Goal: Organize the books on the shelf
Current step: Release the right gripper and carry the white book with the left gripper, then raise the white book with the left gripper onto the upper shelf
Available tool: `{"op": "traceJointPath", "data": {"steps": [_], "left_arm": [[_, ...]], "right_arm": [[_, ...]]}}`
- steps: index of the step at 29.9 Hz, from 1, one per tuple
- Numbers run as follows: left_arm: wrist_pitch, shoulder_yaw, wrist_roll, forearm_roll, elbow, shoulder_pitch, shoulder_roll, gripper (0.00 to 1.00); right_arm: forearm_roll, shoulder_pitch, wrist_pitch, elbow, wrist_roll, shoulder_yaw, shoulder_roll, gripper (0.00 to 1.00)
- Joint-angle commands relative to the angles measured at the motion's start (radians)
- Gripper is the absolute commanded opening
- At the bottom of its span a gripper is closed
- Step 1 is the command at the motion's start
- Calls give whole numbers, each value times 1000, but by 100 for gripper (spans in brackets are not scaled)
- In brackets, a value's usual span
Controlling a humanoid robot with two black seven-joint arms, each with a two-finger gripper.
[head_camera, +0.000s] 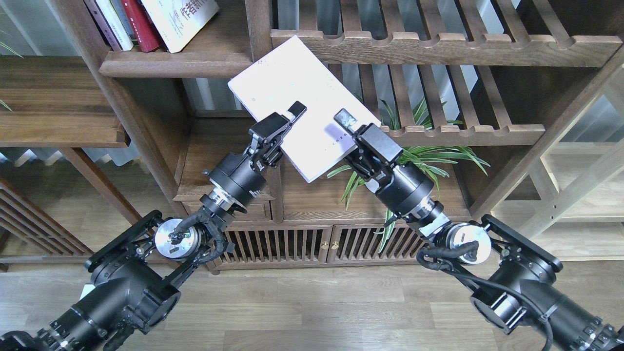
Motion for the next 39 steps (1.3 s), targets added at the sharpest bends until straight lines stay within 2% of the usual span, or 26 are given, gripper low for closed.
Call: {"op": "traceJointPath", "data": {"steps": [1, 7, 12, 22, 27, 33, 39], "left_arm": [[0, 12, 3, 16, -9, 6, 0, 1], [0, 9, 0, 80, -18, 30, 0, 0], [0, 2, 0, 131, -121, 89, 9, 0], [0, -14, 0, 260, -276, 130, 273, 1], [0, -78, 8, 306, -377, 211, 374, 1], [0, -155, 17, 349, -454, 253, 455, 1], [0, -250, 20, 349, -544, 296, 586, 1]], "right_arm": [[-1, -6, 0, -4, 0, 50, -4, 87], [0, -7, 0, -15, 0, 101, -5, 88], [2, -7, 0, -32, 0, 104, -5, 88], [6, 5, 0, -78, 0, 176, 2, 89], [6, 45, 0, -107, -2, 210, 15, 89], [-7, 51, 0, -124, -12, 207, 2, 89], [-29, 66, 0, -133, -12, 206, -2, 89]]}}
